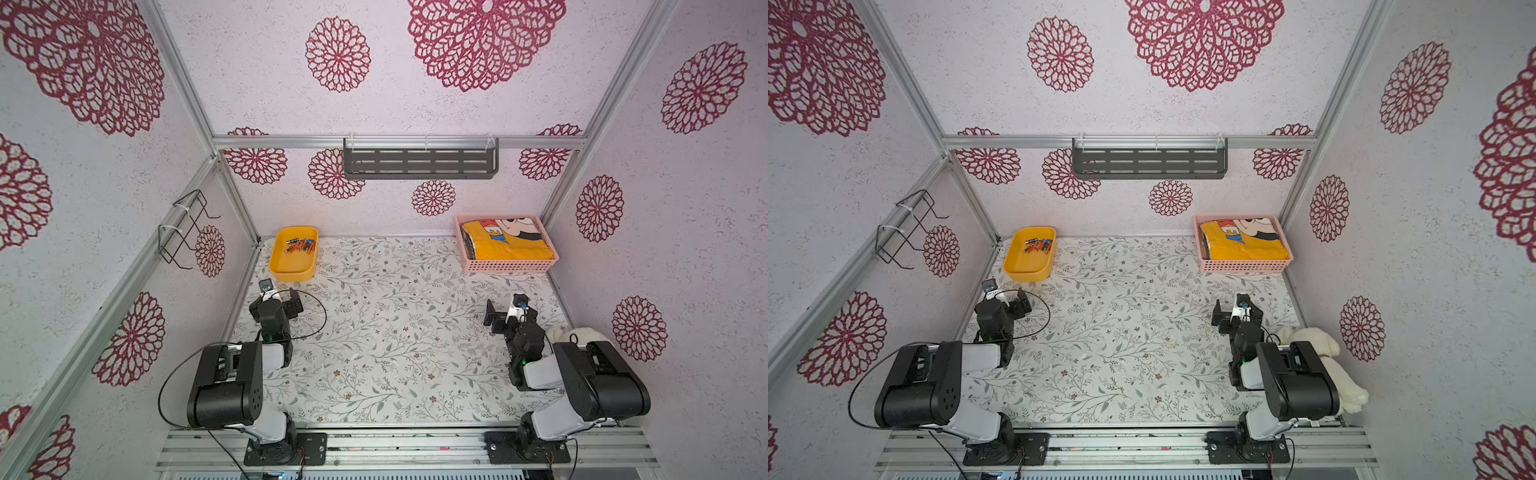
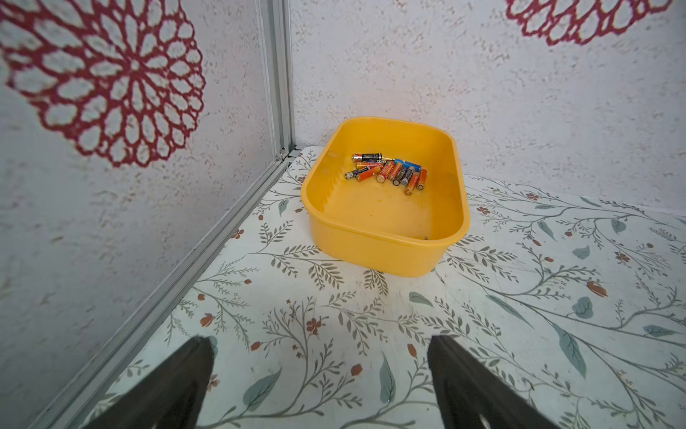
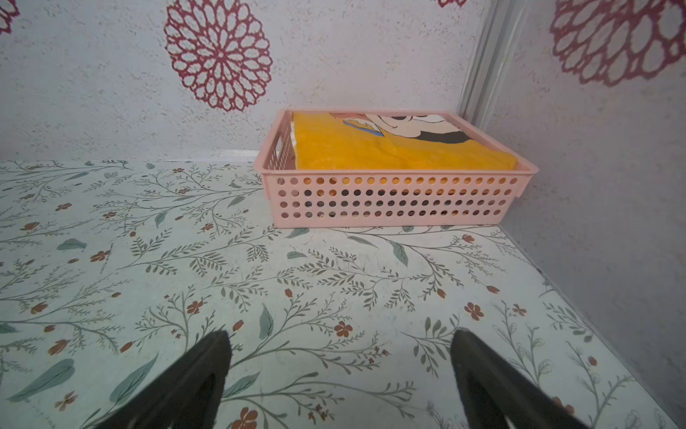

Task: Take the batteries out of the storage box
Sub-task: Pick up the storage box at the center of the board.

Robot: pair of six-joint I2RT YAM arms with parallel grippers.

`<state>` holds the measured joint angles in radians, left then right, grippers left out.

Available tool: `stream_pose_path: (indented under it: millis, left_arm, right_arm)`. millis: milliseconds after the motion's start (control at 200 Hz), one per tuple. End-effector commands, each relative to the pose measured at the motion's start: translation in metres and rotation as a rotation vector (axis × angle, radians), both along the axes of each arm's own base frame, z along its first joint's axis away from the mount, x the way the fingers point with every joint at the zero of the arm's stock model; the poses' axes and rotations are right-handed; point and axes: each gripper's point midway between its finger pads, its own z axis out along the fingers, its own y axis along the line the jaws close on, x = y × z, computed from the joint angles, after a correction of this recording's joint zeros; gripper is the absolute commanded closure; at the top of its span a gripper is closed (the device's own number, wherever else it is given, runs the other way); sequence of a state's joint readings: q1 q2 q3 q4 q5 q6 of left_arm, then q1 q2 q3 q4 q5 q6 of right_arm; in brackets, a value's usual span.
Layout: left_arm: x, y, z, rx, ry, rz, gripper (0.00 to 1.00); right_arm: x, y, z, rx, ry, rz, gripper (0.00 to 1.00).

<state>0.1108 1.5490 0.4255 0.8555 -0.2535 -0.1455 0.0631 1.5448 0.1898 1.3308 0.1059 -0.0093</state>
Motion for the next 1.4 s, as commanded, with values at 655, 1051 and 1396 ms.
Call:
stream_pose_path:
  millis: [655, 1051, 1396]
  left_arm:
    - [-0.002, -0.002, 0.018, 0.034, -0.028, 0.017, 0.02]
    - [0.107, -0.081, 0.126, -0.107, 0.345, -0.166, 0.17]
    - [0.203, -0.09, 0.061, -0.156, 0.635, -0.186, 0.2]
  right_arm:
    - [0.004, -0.007, 0.016, 0.015, -0.049, -0.031, 0.01]
    - [0.065, 0.105, 0.102, 0.118, 0.163, 0.224, 0.12]
    - [0.07, 0.159, 0.103, 0.147, 0.257, 0.336, 0.14]
